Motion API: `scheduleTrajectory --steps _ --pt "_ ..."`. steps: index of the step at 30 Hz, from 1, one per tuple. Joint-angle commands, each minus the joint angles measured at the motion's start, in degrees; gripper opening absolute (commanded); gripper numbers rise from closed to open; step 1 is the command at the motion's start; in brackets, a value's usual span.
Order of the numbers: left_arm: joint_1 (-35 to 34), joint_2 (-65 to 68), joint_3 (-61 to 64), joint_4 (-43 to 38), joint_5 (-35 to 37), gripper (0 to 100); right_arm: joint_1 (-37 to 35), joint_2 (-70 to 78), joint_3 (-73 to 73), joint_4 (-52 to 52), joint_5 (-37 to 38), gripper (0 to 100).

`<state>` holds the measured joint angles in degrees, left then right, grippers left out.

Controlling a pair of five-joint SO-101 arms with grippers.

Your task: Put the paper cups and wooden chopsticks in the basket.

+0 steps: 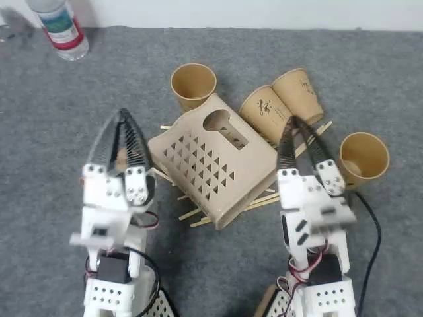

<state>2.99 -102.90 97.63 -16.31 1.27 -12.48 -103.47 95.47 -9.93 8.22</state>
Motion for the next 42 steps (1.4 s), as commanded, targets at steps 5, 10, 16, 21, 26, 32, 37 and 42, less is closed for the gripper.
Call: scheduleTrajectory --steps 5,10,16,21,26,32,37,42 --pt "0.3 -1.3 -1.2 -32.1 -0.3 1 -0.2 -0.5 1.0 -36.4 0.4 0.9" --pt "0.3 -1.3 -1.2 -47.3 -0.3 1 -0.2 -0.5 1.0 -49.1 0.6 0.9" --pt "0.3 -1.3 -1.2 -54.9 -0.3 1 -0.2 -0.5 1.0 -57.6 0.6 0.9" --pt "0.3 -1.3 -1.2 -59.4 -0.3 1 -0.2 -0.5 1.0 -69.3 0.6 0.9" --pt "0.2 -1.3 -1.2 -70.2 -0.4 1 0.0 -0.5 1.0 -85.5 0.5 0.8" --pt "0.0 -1.3 -1.2 -77.8 -0.4 1 0.0 -0.5 1.0 -87.1 0.6 0.9" --pt "-0.1 -1.3 -1.2 -77.9 -0.4 1 0.0 -0.5 1.0 -87.3 0.6 0.9" --pt "-0.1 -1.1 -1.2 -76.5 -0.4 1 0.1 -0.3 1.0 -87.0 0.5 0.8"
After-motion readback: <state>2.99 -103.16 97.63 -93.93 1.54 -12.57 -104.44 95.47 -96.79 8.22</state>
